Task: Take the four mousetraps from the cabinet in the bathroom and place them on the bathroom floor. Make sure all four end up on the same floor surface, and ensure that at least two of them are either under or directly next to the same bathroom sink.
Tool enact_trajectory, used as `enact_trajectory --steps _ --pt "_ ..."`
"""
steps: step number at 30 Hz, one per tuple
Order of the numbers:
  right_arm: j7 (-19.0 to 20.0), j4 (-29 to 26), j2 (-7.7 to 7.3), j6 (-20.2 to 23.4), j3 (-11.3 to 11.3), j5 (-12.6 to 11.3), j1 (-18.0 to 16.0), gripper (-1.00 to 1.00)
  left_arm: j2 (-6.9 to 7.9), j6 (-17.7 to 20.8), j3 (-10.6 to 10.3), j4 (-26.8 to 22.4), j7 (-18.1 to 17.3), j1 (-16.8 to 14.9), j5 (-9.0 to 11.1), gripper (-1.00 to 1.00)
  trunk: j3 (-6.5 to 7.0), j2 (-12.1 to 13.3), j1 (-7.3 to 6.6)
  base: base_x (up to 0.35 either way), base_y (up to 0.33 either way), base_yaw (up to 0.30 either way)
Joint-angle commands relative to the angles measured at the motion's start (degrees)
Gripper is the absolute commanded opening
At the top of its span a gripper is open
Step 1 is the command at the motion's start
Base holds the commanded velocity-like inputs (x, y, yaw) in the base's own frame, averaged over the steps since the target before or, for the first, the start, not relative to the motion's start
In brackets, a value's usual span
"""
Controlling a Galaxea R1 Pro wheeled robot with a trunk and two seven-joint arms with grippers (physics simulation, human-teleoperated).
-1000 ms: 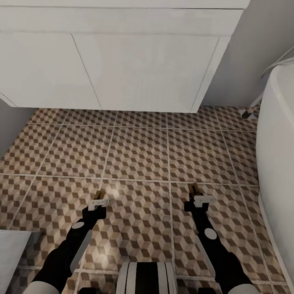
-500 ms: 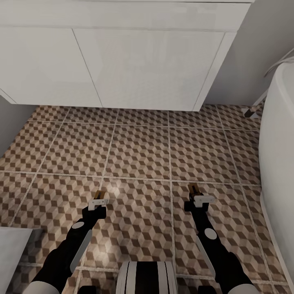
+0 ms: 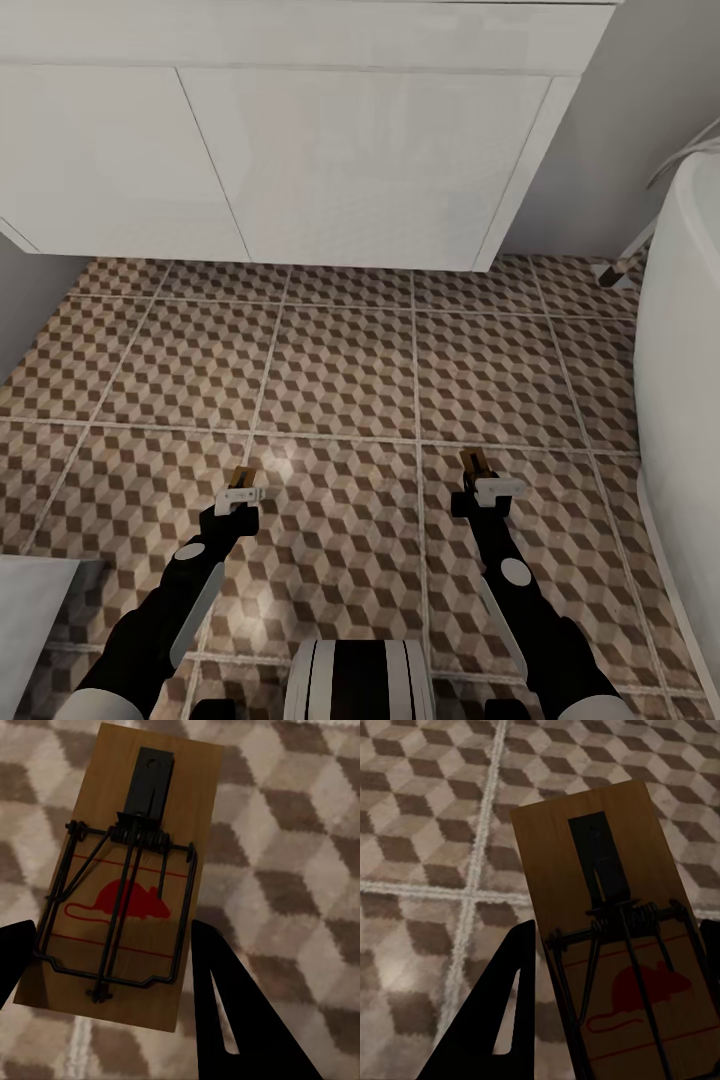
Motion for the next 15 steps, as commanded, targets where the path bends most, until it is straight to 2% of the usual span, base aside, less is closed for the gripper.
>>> enact_trajectory --steps 1,15 --pt "-0.2 0.0 -0.03 -0.1 0.1 0.1 0.0 -1.0 0.22 0.2 -0.2 -0.1 0.6 0.0 0.4 -1.0 -0.09 0.0 -0.01 0.0 0.0 0.0" --pt "-0.3 -0.1 -0.04 -0.1 0.1 0.3 0.0 -1.0 0.45 0.2 -0.3 -0.3 0.6 0.0 0.4 -1.0 -1.31 0.0 -0.01 0.0 0.0 0.0"
